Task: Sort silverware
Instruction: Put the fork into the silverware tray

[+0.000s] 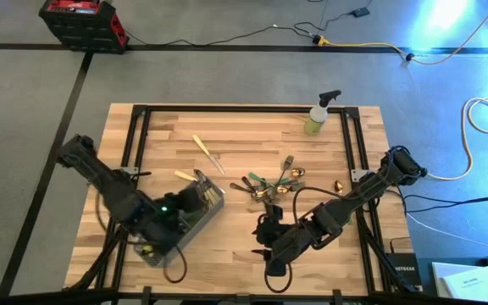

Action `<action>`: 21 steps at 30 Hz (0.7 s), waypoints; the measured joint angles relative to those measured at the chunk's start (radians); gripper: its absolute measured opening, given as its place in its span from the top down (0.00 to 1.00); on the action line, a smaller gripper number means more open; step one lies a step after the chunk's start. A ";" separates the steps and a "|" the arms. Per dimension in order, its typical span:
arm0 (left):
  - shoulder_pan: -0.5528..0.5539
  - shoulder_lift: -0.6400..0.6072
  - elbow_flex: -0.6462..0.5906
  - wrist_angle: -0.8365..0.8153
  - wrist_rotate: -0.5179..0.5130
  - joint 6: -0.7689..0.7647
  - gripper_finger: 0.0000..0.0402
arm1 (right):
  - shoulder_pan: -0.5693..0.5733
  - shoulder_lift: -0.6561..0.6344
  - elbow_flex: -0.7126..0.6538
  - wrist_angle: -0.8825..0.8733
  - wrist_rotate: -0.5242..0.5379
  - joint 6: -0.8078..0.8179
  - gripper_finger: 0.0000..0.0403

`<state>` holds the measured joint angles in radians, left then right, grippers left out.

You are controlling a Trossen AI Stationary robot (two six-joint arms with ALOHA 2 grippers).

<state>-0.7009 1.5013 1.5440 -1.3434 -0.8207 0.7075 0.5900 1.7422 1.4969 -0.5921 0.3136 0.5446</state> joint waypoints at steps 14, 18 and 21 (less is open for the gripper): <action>-0.117 -0.236 0.000 0.134 0.027 -0.603 0.79 | -0.001 0.003 -0.141 0.036 0.042 0.030 0.45; -0.137 -0.257 0.000 0.181 0.079 -0.639 0.79 | -0.002 0.003 -0.150 -0.005 0.073 0.030 0.45; -0.146 -0.260 0.000 0.256 0.136 -0.602 0.79 | -0.001 0.003 -0.151 -0.025 0.094 0.028 0.45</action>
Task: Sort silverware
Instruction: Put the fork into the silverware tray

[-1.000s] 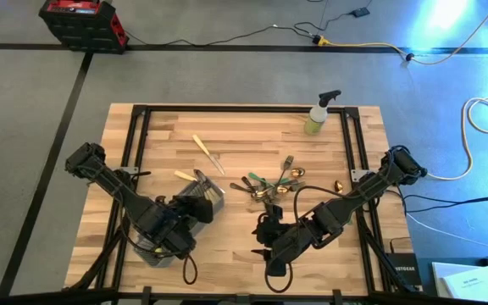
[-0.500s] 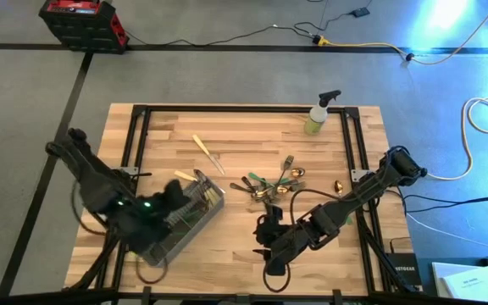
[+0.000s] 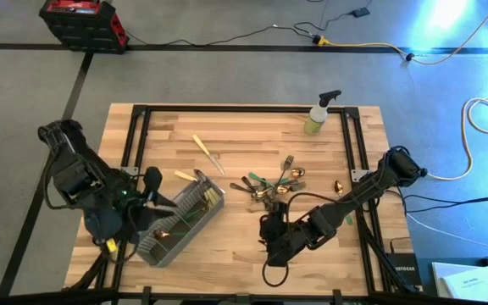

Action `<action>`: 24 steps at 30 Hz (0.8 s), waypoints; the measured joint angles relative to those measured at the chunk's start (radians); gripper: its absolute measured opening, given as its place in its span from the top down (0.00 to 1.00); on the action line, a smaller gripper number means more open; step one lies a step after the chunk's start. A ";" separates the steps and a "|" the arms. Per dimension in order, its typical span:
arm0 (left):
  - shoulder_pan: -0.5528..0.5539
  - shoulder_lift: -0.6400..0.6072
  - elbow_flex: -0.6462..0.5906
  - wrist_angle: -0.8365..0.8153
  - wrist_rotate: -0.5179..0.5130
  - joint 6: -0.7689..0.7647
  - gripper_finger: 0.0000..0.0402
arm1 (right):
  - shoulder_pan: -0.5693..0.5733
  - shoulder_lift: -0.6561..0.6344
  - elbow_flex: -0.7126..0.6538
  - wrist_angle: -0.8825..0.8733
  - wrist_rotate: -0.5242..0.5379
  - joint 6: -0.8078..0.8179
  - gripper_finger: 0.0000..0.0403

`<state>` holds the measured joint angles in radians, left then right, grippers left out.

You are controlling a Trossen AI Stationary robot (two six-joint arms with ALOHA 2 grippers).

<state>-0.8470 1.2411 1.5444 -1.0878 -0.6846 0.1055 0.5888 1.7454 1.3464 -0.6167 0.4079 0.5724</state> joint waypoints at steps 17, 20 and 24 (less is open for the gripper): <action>0.071 -0.288 -0.557 0.564 0.302 0.107 0.79 | -0.100 0.000 0.001 -0.345 0.072 0.330 0.45; 0.077 -0.409 -0.647 0.639 0.303 0.111 0.79 | -0.180 -0.001 0.001 -0.431 0.098 0.372 0.45; 0.077 -0.577 -0.722 0.771 0.334 0.144 0.79 | -0.330 -0.002 -0.009 -0.514 0.095 0.376 0.45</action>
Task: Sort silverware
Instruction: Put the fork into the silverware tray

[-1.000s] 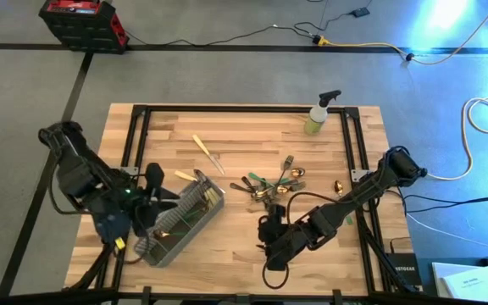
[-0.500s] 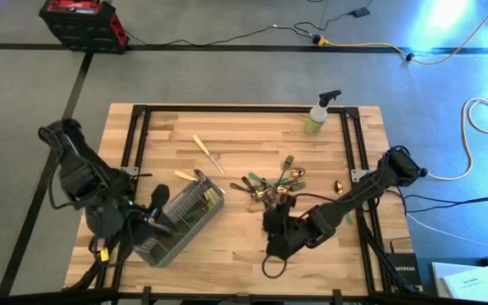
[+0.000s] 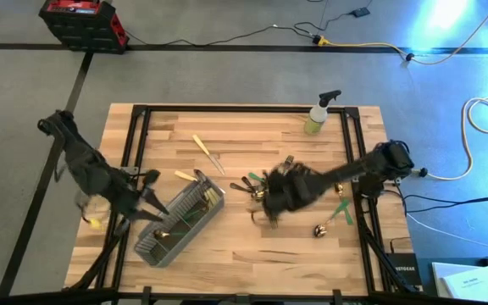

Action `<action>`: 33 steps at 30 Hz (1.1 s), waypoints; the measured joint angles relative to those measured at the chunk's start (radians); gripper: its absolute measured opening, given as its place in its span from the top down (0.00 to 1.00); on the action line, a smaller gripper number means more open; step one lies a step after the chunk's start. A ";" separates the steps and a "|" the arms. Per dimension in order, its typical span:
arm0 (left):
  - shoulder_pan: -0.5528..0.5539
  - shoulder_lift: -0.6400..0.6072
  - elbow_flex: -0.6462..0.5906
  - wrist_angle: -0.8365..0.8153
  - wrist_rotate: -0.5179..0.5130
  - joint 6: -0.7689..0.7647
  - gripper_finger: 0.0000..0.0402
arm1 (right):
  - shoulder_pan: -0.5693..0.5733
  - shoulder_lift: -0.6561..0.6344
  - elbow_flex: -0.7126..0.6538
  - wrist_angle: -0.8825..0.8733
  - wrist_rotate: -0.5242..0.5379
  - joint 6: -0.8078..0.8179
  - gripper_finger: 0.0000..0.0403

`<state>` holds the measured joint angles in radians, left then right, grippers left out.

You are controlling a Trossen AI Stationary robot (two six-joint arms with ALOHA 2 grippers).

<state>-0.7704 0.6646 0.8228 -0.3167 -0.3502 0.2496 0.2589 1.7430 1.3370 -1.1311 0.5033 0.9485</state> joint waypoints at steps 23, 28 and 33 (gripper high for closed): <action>0.000 -0.436 -0.343 0.333 0.003 0.090 0.79 | -0.258 0.001 -0.196 0.321 -0.100 0.270 0.45; 0.000 -0.435 -0.343 0.281 -0.001 0.021 0.79 | -0.258 0.001 -0.197 0.287 -0.106 0.378 0.45; 0.000 -0.436 -0.378 0.297 -0.005 0.029 0.79 | -0.253 0.003 -0.221 0.308 -0.105 0.459 0.45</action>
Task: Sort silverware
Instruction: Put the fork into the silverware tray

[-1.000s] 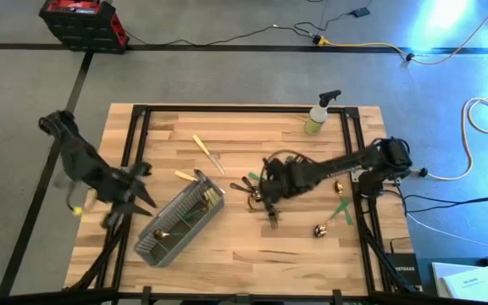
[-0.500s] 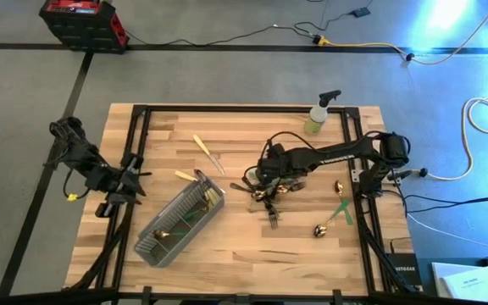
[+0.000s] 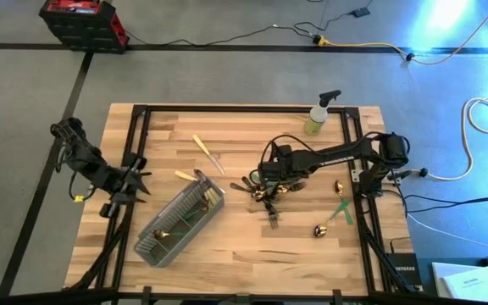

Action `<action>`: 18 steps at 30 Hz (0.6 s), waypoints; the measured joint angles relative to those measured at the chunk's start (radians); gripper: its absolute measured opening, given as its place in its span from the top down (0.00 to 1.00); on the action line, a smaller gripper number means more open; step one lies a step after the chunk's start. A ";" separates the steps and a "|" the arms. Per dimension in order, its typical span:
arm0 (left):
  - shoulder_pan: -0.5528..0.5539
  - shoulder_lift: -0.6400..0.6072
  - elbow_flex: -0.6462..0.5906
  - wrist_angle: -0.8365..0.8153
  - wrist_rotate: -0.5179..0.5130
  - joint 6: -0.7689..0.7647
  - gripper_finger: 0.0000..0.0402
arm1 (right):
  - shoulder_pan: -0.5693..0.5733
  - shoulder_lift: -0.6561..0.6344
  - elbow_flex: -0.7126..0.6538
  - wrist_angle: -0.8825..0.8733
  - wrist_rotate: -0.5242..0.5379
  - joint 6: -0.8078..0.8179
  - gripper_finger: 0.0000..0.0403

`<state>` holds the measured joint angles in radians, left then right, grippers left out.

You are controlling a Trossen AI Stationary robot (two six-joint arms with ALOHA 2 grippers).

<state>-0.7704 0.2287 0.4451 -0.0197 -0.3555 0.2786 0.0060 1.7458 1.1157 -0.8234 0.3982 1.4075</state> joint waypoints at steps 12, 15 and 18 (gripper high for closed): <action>0.001 0.000 -0.013 0.011 -0.110 -0.020 0.79 | 0.034 0.000 -0.075 0.054 -0.001 0.110 0.45; 0.001 0.000 -0.013 0.012 -0.182 -0.013 0.79 | 0.033 0.000 -0.082 0.059 -0.001 0.111 0.45; 0.001 0.000 -0.013 0.013 -0.246 -0.001 0.79 | 0.033 0.000 -0.093 0.066 0.021 0.122 0.45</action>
<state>-0.7689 0.2283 0.4324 -0.0063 -0.6014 0.2780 0.0391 1.7458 1.0226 -0.7573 0.4189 1.5293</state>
